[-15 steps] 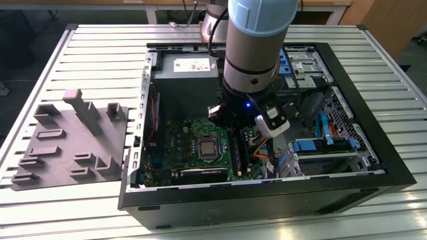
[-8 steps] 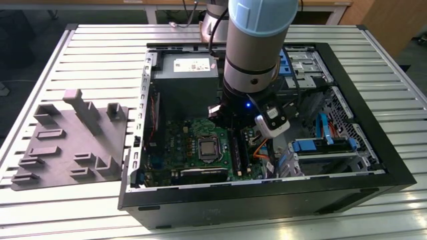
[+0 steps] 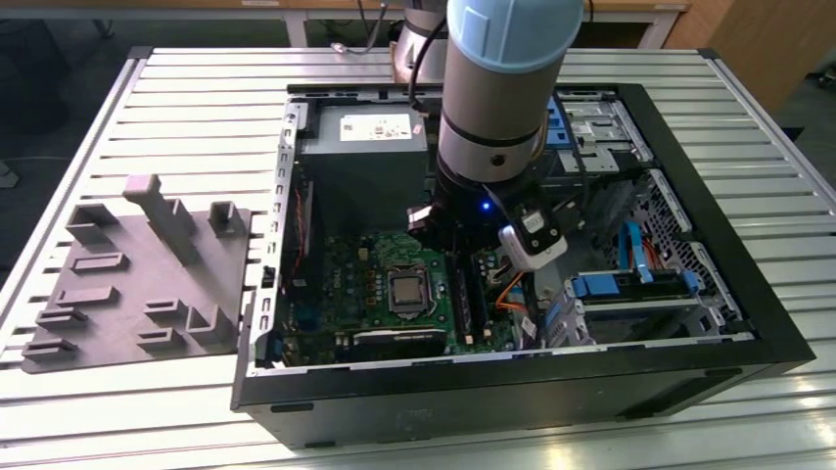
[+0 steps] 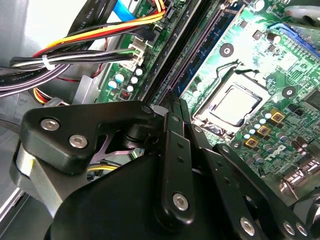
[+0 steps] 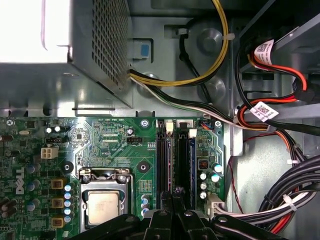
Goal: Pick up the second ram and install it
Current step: 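Insert the second ram into the second slot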
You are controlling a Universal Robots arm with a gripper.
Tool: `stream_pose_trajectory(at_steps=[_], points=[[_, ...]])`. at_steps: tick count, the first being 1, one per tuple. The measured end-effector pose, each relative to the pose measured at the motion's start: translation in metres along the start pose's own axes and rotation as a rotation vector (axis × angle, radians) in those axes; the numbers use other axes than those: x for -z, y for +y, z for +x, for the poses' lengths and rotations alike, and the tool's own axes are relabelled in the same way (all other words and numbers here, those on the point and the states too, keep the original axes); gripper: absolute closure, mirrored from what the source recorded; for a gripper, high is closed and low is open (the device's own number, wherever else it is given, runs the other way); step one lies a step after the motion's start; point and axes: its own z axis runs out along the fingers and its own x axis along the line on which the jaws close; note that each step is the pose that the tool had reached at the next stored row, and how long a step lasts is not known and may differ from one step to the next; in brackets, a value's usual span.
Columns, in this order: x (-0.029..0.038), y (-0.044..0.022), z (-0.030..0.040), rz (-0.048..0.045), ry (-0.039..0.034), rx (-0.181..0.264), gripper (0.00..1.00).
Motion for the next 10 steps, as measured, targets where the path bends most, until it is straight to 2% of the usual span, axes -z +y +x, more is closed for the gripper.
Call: stream_pose_trajectory(at_steps=[10], points=[[-0.0028, -0.0001, 0.0001, -0.0007, 0.0002, 0.0, 0.89]])
